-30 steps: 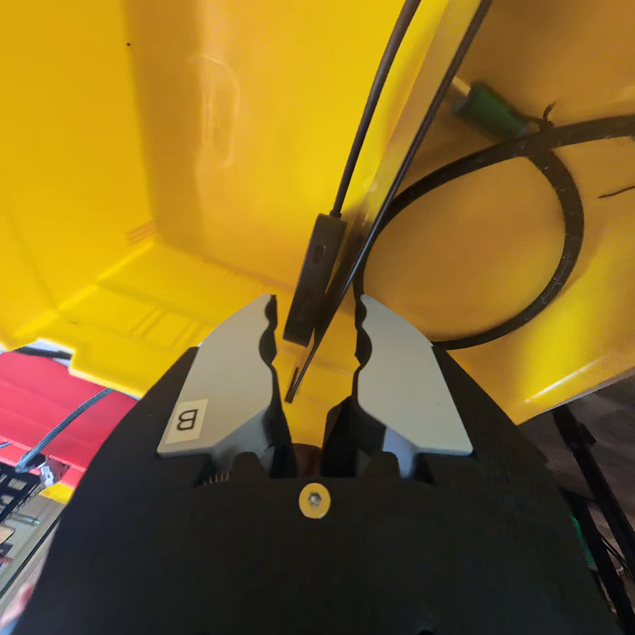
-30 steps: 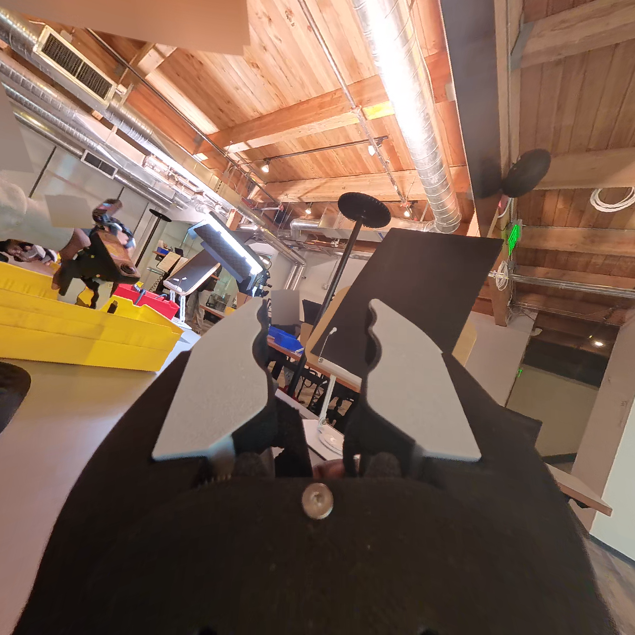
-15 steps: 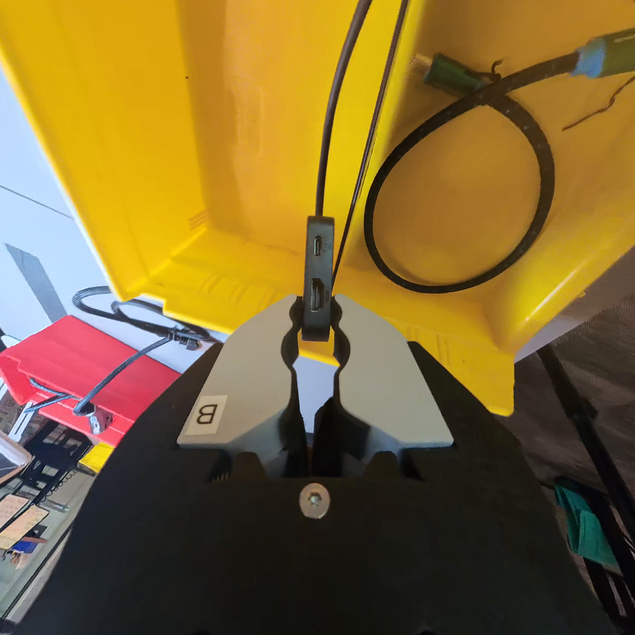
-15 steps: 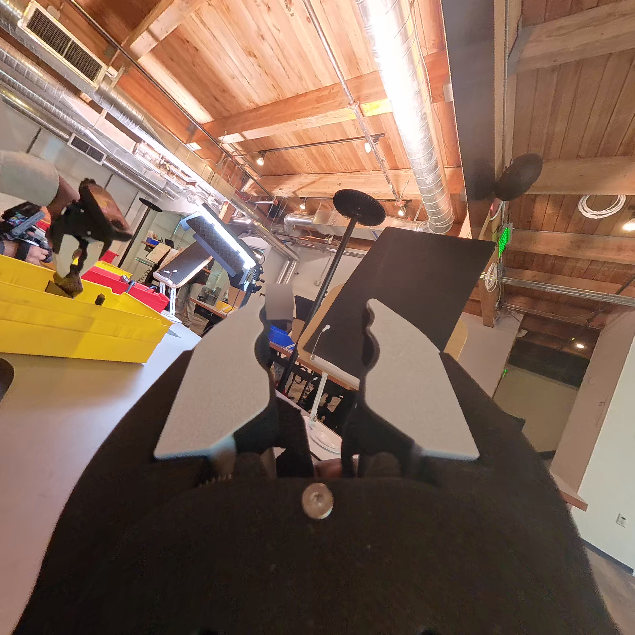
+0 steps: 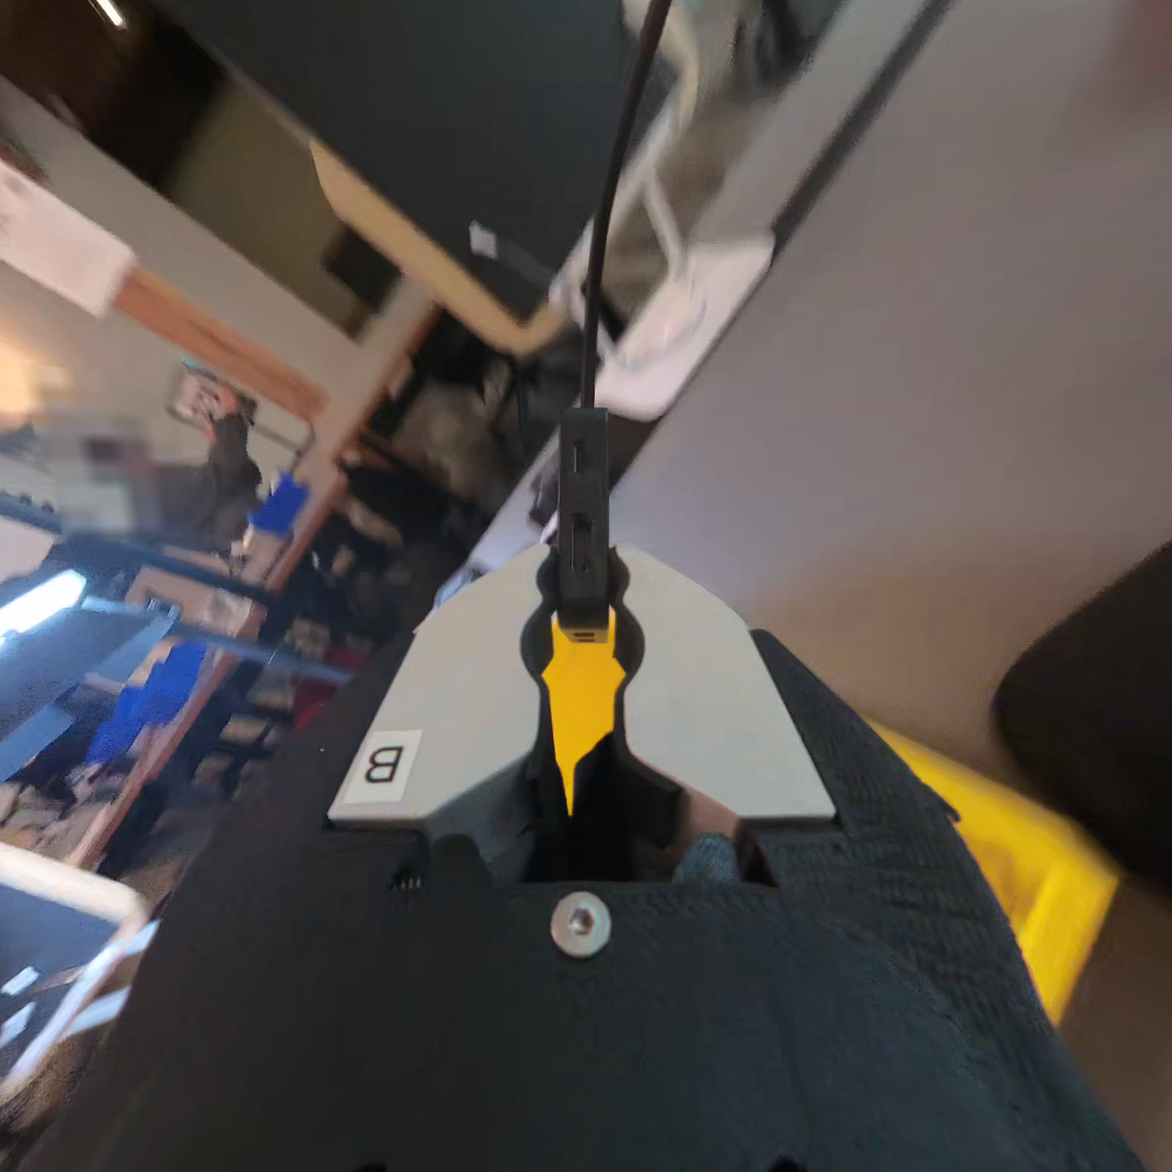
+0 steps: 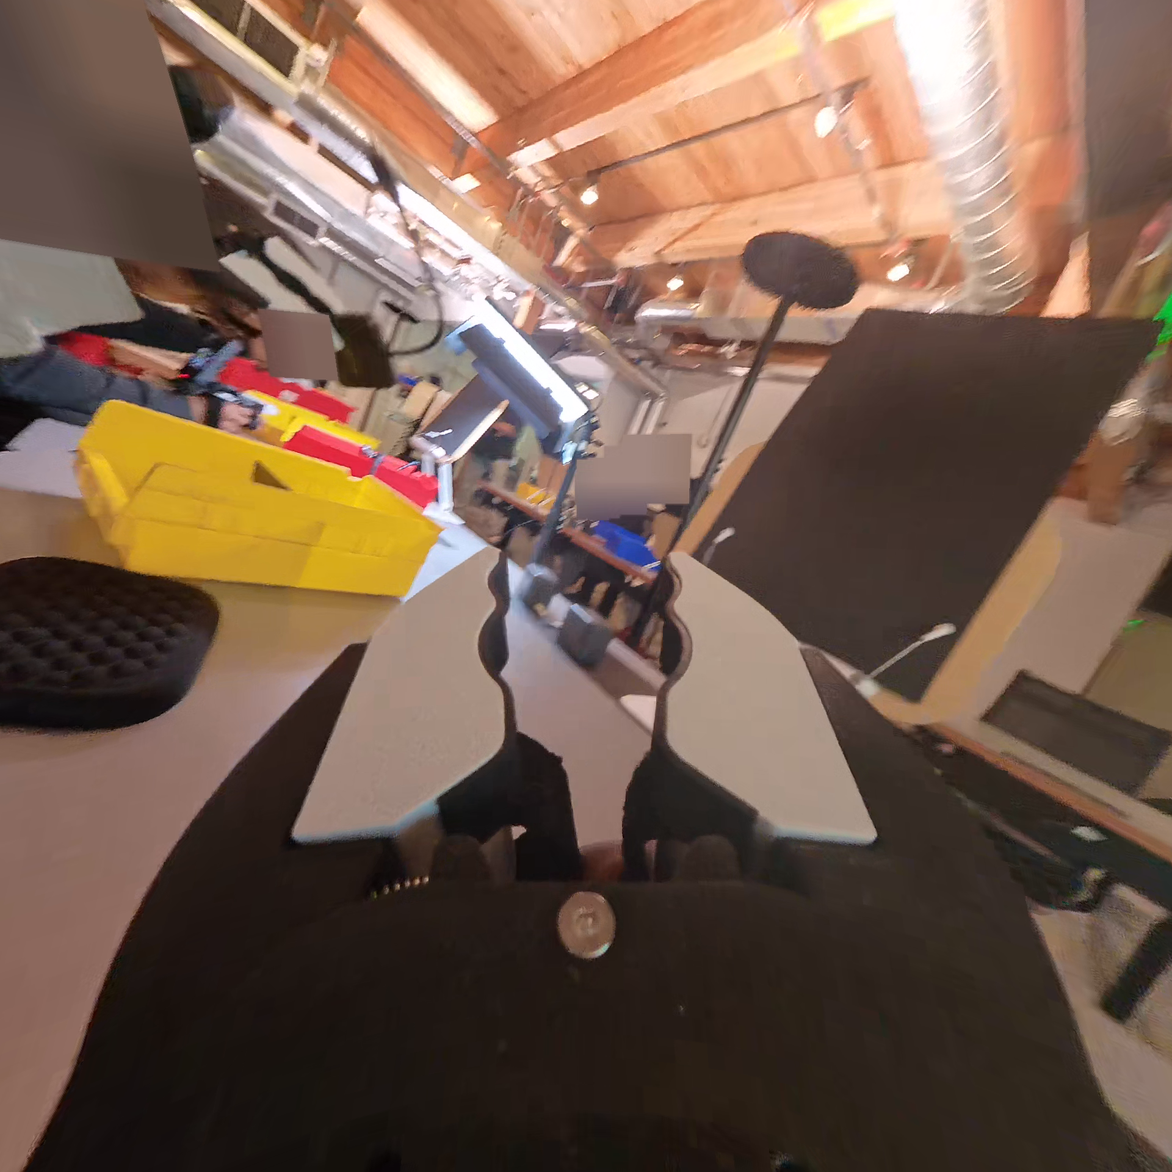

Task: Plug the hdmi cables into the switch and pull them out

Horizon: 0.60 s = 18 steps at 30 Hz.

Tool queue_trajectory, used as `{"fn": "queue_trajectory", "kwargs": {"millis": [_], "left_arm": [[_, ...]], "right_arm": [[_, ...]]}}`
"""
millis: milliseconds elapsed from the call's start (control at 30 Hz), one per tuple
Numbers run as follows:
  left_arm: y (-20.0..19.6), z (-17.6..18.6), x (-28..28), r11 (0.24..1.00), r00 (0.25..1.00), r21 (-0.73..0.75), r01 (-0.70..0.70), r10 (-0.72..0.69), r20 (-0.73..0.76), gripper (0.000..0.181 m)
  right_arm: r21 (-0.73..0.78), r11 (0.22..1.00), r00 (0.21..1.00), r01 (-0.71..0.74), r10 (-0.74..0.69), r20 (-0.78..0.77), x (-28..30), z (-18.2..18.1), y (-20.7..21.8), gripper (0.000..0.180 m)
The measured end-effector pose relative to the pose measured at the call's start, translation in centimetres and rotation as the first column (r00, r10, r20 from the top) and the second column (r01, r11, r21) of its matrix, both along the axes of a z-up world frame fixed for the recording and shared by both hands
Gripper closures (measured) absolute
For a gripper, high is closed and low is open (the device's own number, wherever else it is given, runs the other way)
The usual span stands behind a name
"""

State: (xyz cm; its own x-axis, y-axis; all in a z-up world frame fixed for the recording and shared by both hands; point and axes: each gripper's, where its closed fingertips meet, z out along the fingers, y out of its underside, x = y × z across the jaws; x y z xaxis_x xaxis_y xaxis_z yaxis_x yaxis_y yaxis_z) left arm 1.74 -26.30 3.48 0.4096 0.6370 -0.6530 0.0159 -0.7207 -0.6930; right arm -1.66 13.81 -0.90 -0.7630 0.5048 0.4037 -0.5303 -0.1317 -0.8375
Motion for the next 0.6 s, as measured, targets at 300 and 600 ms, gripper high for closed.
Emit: {"fn": "queue_trajectory", "kwargs": {"millis": [300, 600], "left_arm": [[17.4, -4.0, 1.8, 0.746, 0.951, 0.631, 0.214, -0.010, -0.310, 0.168], [28.4, -9.9, 2.2, 0.259, 0.979, 0.955, 0.143, -0.178, -0.098, 0.168]], "right_arm": [[0.114, 0.967, 0.960, -0.229, 0.205, 0.190, 2.7, -3.8, -5.3, 0.110], [0.299, 0.954, 0.995, 0.001, 0.030, -0.098, 5.7, -7.1, -10.3, 0.095]]}}
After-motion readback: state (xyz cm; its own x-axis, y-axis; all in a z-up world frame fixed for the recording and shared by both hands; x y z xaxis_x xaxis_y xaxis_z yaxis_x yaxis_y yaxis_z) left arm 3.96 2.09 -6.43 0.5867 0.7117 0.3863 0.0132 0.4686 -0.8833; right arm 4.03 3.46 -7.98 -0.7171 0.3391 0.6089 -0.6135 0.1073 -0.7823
